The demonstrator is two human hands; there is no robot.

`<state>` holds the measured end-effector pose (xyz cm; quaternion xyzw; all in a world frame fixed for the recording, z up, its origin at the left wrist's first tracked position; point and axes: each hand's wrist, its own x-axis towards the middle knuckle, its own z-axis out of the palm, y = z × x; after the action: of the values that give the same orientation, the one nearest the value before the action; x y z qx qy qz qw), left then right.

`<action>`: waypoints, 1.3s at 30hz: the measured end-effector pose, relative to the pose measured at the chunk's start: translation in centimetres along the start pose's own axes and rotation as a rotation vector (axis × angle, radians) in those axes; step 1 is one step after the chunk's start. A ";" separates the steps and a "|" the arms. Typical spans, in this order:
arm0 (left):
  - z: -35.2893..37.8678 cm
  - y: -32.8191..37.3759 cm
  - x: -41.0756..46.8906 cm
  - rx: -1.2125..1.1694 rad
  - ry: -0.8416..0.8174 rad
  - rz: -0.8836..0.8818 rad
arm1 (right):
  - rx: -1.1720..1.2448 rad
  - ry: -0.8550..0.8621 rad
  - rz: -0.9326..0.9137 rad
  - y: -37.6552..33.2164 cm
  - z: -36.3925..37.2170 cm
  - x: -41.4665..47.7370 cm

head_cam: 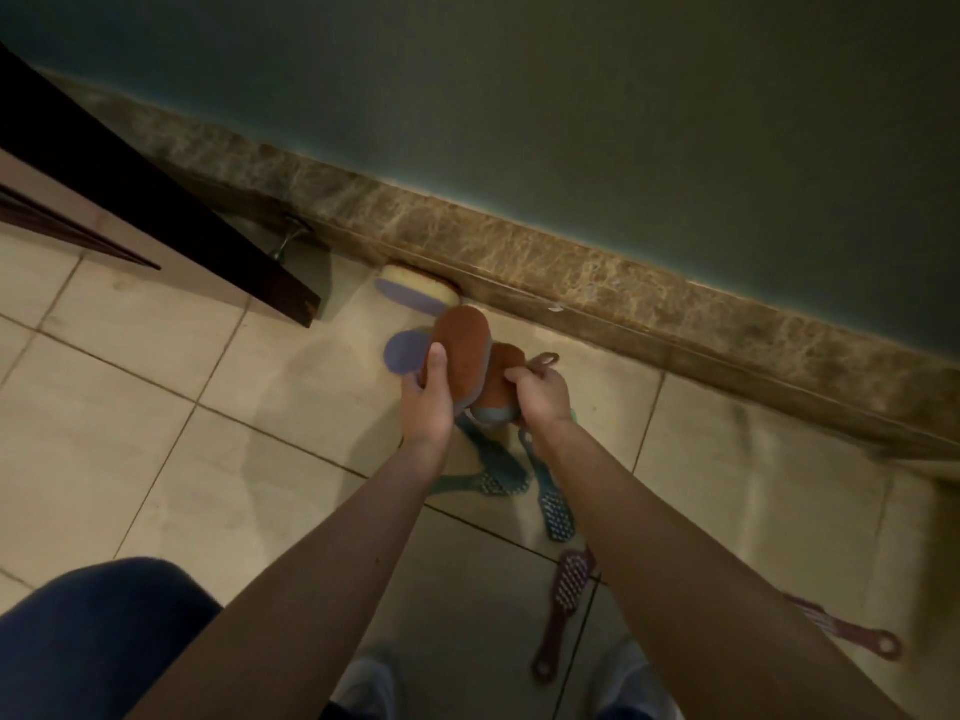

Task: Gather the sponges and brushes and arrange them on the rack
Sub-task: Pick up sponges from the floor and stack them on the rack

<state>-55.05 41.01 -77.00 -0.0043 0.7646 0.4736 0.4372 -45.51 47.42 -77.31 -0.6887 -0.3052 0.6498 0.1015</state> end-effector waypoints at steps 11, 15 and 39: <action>0.0 8.7 -7.5 -0.023 0.021 0.008 | 0.085 -0.014 -0.043 -6.1 -3.6 -9.4; -1.6 14.3 -13.9 0.035 0.046 0.065 | 0.161 0.044 -0.066 -10.1 -5.2 -17.5; -6.7 49.7 -56.6 0.205 -0.584 0.208 | 0.588 0.287 -0.405 -30.7 -19.3 -67.8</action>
<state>-45.41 40.49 -2.03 0.2540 0.6469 0.4173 0.5855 -33.83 39.28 -1.78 -0.6399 -0.2183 0.5732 0.4629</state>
